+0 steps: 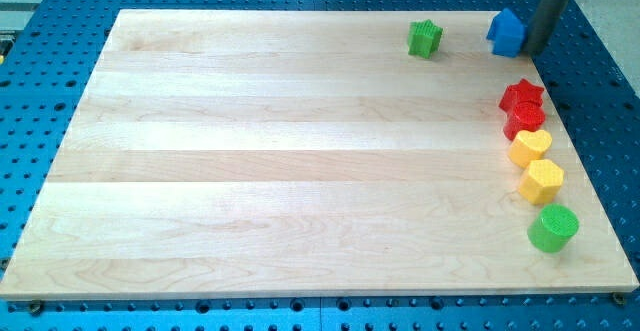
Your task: Move the triangle into the right side of the green star
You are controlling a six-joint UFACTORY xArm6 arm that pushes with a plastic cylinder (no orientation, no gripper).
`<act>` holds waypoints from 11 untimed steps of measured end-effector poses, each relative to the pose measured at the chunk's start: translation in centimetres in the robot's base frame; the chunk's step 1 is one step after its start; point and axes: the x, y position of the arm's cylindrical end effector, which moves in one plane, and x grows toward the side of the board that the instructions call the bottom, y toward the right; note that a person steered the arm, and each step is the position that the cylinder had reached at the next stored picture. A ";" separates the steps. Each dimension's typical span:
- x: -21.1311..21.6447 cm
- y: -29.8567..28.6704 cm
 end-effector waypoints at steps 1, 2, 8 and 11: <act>-1.9 2.7; -4.1 2.0; -6.7 -7.4; -5.0 1.0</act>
